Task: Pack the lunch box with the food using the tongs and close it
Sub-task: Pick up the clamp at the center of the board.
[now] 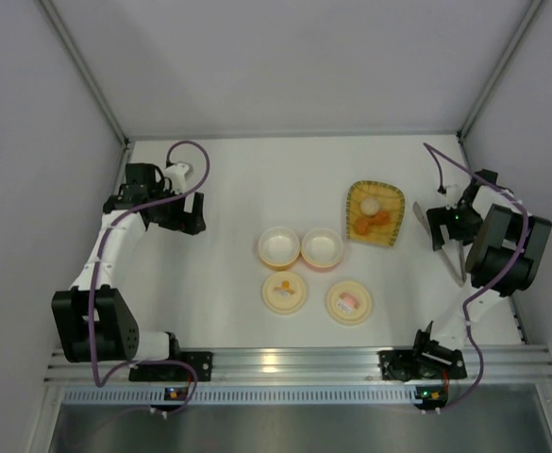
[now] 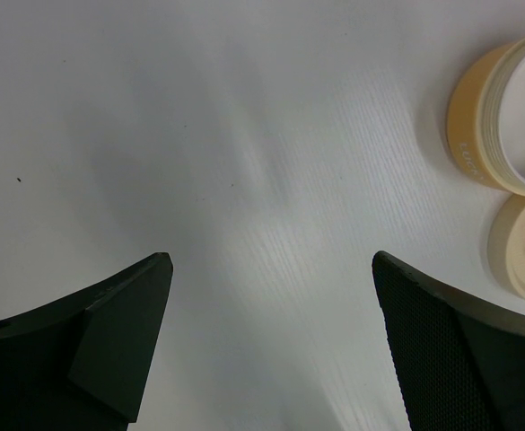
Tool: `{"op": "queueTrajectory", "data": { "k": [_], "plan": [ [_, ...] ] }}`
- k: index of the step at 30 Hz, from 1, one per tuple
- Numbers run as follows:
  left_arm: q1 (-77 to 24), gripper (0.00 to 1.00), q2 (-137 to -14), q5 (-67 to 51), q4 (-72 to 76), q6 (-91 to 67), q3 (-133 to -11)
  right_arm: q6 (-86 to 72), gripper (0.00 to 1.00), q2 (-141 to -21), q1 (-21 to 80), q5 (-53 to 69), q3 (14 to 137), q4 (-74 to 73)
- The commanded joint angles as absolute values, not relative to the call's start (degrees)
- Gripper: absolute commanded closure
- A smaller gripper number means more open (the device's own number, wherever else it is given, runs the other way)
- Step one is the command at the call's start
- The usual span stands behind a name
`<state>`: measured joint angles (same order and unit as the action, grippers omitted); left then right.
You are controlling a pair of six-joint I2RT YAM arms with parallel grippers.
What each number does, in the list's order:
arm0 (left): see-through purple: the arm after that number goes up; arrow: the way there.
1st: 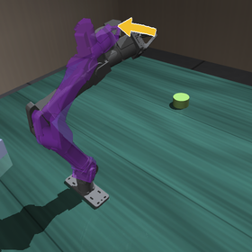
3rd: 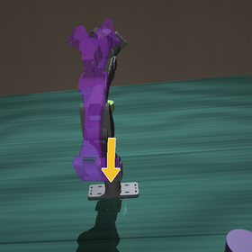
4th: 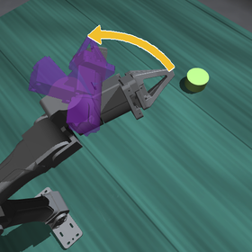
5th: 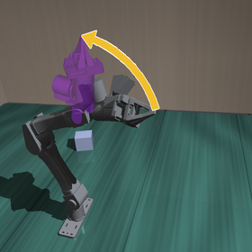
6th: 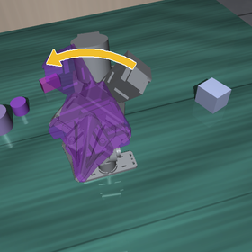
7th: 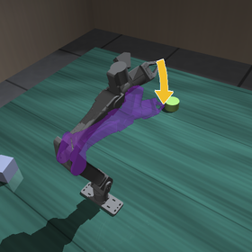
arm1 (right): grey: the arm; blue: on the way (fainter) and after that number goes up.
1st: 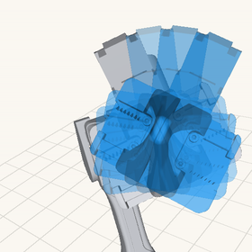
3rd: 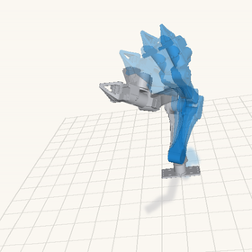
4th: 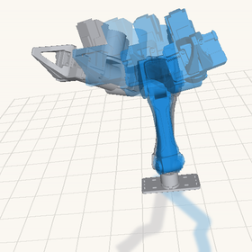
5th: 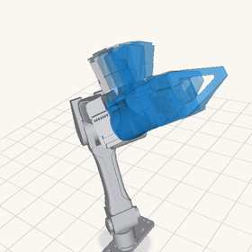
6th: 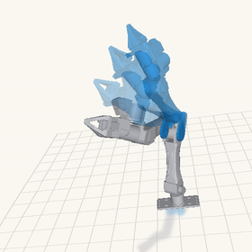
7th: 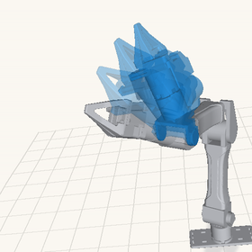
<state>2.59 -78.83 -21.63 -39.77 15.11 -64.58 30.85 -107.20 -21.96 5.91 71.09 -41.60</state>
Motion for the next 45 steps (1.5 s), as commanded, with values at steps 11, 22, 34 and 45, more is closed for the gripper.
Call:
{"op": "queueTrajectory", "data": {
  "k": [11,22,34,45],
  "plan": [
    [2.64,0.02,-77.78,-22.41,-37.7,15.2,-65.65,32.08,0.38,-104.77,-21.01,13.97,70.22,-41.04],
    [2.64,0.02,-76.55,-22.41,-37.36,15.12,-64.95,33.13,0.43,-99.14,-23.11,16.87,79.97,-52.64],
    [2.64,0.02,-76.29,-23.11,-36.47,14.33,-64.69,36.2,0.44,-98.17,-27.07,19.68,87.71,-63.1],
    [2.64,0.02,-76.91,-24.34,-36.21,13.19,-65.57,40.6,0.47,-98.18,-30.67,22.76,97.91,-73.91]
  ]
}}
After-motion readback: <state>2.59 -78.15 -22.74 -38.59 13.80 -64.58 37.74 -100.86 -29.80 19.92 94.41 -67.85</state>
